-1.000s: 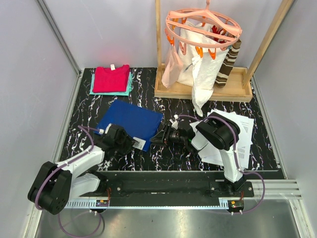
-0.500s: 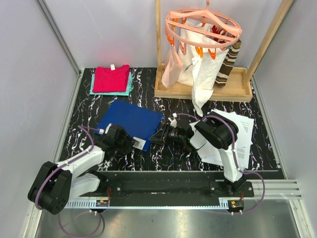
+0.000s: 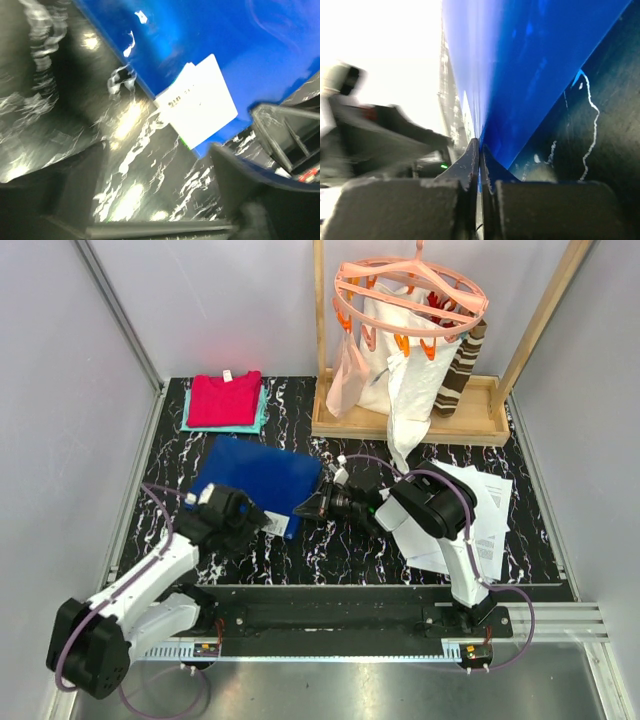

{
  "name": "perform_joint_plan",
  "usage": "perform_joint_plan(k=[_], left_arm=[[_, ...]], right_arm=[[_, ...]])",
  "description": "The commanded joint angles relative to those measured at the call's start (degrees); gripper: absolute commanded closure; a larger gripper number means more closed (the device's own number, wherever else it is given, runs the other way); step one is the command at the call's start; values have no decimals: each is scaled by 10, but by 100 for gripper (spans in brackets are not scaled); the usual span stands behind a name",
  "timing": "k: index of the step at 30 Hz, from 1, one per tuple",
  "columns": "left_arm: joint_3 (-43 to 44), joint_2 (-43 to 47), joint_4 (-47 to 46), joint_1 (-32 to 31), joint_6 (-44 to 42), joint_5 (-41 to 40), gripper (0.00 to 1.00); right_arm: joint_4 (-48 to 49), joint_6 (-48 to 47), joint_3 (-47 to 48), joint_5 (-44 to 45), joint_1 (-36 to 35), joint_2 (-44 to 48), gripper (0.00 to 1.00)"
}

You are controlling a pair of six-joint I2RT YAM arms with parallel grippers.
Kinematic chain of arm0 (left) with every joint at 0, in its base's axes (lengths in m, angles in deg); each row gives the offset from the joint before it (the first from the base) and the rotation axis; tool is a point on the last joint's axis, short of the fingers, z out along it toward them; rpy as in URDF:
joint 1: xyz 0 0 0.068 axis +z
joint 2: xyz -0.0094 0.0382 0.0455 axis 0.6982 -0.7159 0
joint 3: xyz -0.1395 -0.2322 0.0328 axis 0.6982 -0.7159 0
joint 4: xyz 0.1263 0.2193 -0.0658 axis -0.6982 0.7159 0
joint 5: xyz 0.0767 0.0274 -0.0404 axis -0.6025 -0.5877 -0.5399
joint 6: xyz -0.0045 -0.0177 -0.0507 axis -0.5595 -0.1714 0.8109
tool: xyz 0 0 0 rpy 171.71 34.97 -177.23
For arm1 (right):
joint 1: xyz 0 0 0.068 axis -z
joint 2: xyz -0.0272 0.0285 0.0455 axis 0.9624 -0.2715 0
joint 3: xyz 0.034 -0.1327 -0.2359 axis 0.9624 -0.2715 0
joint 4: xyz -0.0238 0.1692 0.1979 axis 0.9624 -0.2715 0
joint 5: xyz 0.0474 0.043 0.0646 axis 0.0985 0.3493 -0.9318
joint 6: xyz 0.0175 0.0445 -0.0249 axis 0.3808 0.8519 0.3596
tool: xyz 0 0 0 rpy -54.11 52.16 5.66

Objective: Put the files into the folder

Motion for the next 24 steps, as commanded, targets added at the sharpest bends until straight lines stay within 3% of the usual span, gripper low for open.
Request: perform_joint_plan(k=[1, 4, 6, 9, 13, 16, 24], left_arm=[[175, 61, 227, 3, -38, -91, 1], [294, 69, 308, 29, -30, -108, 1], [346, 48, 340, 59, -29, -70, 1], [424, -8, 353, 123, -35, 15, 1], [529, -102, 402, 172, -33, 61, 1], [577, -151, 426, 172, -26, 42, 1], [562, -183, 406, 172, 4, 19, 1]], right_arm=[[-56, -143, 2, -2, -2, 51, 100], [-109, -230, -9, 17, -9, 94, 100], [-148, -305, -10, 38, -27, 132, 100], [-221, -409, -14, 118, -75, 194, 100], [-301, -492, -10, 243, -125, 247, 100], [-304, -507, -23, 267, -131, 277, 100], [-334, -598, -28, 372, -194, 313, 100]])
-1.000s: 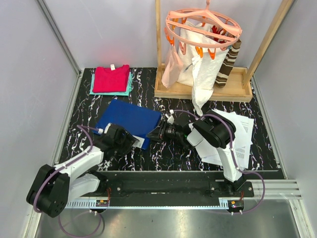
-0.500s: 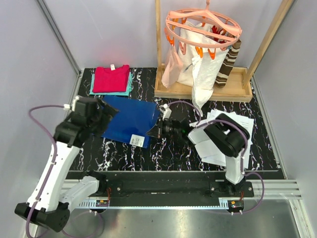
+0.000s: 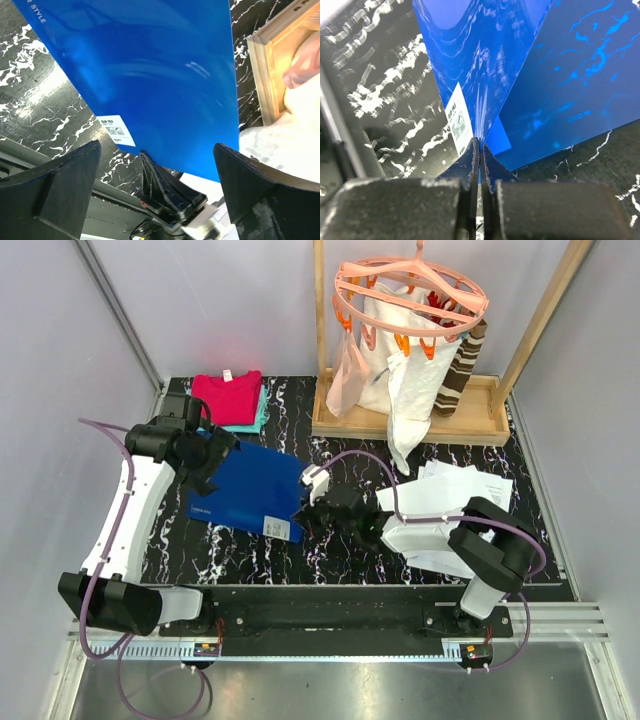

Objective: Put the files into the folder

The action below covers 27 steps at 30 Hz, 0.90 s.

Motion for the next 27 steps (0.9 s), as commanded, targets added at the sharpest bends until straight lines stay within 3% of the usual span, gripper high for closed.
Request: perform_joint_plan(k=[1, 16, 18, 19, 21, 22, 24, 26, 27], left_arm=[[17, -17, 4, 2, 16, -2, 1], [25, -63, -14, -54, -18, -107, 3], [2, -58, -25, -58, -39, -117, 14], [-7, -46, -38, -59, -47, -120, 27], [-48, -18, -60, -68, -96, -147, 38], [-65, -4, -99, -67, -128, -150, 42], [-116, 31, -136, -67, -240, -136, 63], [-157, 57, -164, -66, -321, -117, 83], [-169, 87, -176, -66, -338, -109, 86]], right_arm=[[-13, -84, -4, 95, -37, 27, 100], [-4, -175, 3, 222, -128, 12, 100], [-7, -176, 6, 228, -130, 11, 100], [-8, -175, 7, 229, -131, 11, 100], [-13, -166, 7, 231, -134, 14, 97], [-13, -161, 4, 230, -136, 19, 91], [-12, -144, -6, 230, -138, 28, 75], [-27, -107, -19, 229, -138, 47, 66], [-34, -95, -24, 230, -138, 69, 51]])
